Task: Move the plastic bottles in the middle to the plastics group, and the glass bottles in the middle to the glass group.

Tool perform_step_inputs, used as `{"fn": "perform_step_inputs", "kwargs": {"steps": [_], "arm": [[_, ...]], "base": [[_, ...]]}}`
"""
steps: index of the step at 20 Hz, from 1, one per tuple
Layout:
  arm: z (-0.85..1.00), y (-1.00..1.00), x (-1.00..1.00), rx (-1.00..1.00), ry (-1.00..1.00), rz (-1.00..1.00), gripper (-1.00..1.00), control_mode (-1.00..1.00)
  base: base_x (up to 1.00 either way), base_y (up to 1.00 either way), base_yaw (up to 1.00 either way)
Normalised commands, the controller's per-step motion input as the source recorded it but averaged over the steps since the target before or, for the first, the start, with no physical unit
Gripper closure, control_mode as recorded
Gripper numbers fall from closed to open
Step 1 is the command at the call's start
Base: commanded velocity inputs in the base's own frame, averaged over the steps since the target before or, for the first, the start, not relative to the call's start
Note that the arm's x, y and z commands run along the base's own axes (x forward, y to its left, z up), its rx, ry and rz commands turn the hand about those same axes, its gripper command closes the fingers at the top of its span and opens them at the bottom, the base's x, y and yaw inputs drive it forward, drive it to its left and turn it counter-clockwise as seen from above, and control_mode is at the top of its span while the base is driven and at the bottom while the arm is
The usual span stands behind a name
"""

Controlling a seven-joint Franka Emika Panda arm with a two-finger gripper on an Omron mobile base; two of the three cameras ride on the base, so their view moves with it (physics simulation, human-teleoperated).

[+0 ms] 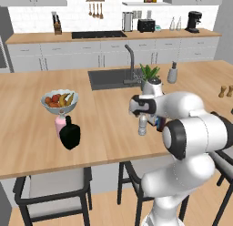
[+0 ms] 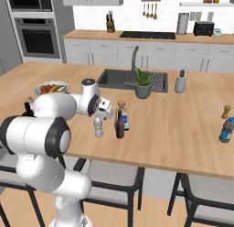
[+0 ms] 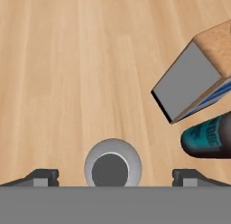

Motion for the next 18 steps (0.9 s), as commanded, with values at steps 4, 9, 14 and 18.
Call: {"fn": "perform_step_inputs", "kwargs": {"steps": [4,9,14,18], "arm": [[-0.27,0.03,0.15,0.00,0.00,0.00,-1.00,-1.00],[-0.22,0.03,0.07,0.00,0.00,0.00,-1.00,-1.00],[-0.17,0.00,-0.30,0.00,0.02,0.00,1.00,-1.00],[-0.10,0.00,-0.57,0.01,0.05,0.00,1.00,-1.00]], "base": [[0.00,0.00,0.00],[0.00,0.00,0.00],[0.00,0.00,0.00],[0.00,0.00,0.00]]}}
